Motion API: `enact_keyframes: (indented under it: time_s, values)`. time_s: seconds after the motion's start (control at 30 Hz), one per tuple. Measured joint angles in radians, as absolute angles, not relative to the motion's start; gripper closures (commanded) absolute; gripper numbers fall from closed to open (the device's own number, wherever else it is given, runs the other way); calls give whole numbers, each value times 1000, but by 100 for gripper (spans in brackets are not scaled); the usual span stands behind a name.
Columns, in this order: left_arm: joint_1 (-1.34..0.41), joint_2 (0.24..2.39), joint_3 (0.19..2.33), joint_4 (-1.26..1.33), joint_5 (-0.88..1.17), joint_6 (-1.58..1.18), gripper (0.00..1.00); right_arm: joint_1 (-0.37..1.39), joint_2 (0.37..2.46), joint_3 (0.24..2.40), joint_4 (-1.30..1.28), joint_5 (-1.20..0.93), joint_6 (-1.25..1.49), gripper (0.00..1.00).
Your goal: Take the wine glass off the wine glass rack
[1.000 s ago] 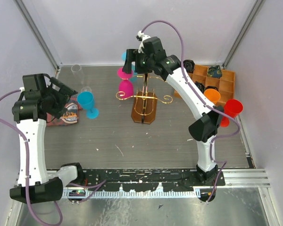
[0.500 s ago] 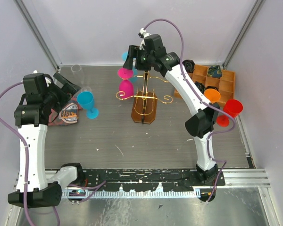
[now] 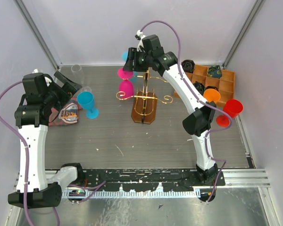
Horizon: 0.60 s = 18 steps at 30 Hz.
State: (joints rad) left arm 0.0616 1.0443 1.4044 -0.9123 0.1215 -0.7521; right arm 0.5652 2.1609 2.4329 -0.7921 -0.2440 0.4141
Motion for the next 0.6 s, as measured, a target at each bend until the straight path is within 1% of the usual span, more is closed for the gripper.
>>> enact_keyframes:
  time_s: [0.1,0.17,0.33,0.5,0.6]
  values:
    - [62,1044,1404,-909,125,-752,1,569,2161,2433,-804,-261,409,45]
    - [62,1044,1404,-909,126,-752,1,570,2161,2433,-808,-272,406,48]
    - [62,1044,1404,-909,130,-752,1,563,2159,2420,-804,-296,397,64]
    - [62,1044,1404,-909,133,-754,1,566,2138,2367,-794,-346,405,73]
    - [62,1044,1404,-909,133,-756,1,565,2118,2328,-783,-370,416,87]
